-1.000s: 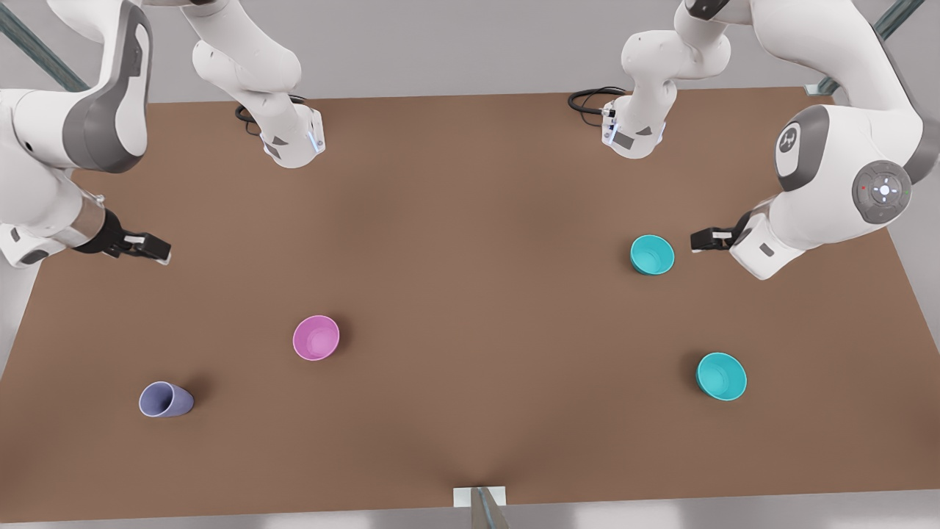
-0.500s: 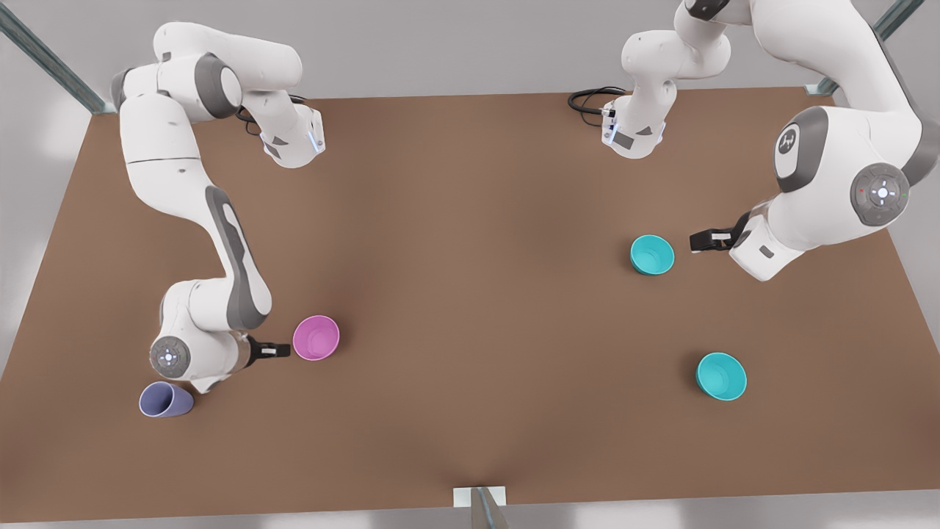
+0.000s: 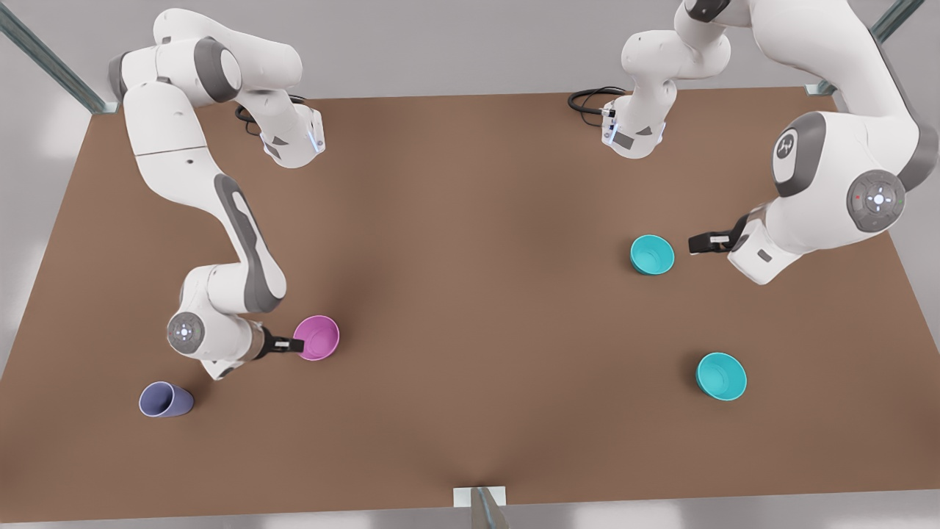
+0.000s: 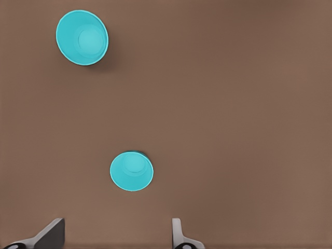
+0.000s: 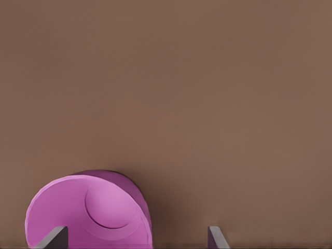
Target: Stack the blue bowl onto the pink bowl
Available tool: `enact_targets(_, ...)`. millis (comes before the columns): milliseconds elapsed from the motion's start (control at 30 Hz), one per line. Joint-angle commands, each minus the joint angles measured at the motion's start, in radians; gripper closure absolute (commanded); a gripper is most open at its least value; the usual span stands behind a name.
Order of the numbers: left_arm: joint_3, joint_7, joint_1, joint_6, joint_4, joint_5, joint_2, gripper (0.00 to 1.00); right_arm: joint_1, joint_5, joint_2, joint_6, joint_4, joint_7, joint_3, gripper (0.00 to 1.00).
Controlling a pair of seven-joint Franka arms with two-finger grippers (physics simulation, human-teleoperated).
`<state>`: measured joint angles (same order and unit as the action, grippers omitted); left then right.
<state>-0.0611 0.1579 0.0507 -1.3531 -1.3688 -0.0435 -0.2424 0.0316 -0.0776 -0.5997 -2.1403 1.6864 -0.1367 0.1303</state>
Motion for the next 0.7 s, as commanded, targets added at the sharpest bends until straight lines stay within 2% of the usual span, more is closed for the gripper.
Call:
enact_targets(0,0.0,0.012,0.0,0.002,0.0,0.001,0.0,0.0,-0.001,-0.002,-0.002,-0.013,0.013,-0.012,0.0,0.0)
enact_targets(267,0.0,0.014,0.0,0.002,0.0,0.001,0.0,0.0,-0.007,-0.001,-0.071,-0.029,-0.001,-0.014,0.003,0.0)
enact_targets(300,0.0,0.014,0.0,0.002,0.0,0.001,0.0,0.0,-0.007,0.001,-0.078,-0.029,-0.001,-0.012,0.003,0.06)
enact_targets(333,0.0,0.014,0.0,0.002,0.0,0.001,0.0,0.0,-0.007,0.001,-0.083,-0.029,-0.001,-0.012,0.003,0.18)
enact_targets(467,0.0,0.014,0.001,0.008,0.0,0.001,0.0,0.0,-0.007,0.001,-0.086,-0.026,-0.011,-0.012,0.008,0.75)
enact_targets(500,0.0,0.014,0.0,0.008,0.0,0.001,0.0,0.0,-0.007,-0.001,-0.086,-0.023,-0.017,-0.011,0.008,0.79)
enact_targets(667,0.0,0.014,0.002,0.008,0.0,0.001,0.0,0.0,-0.004,-0.017,-0.083,-0.015,-0.045,-0.008,0.011,0.79)
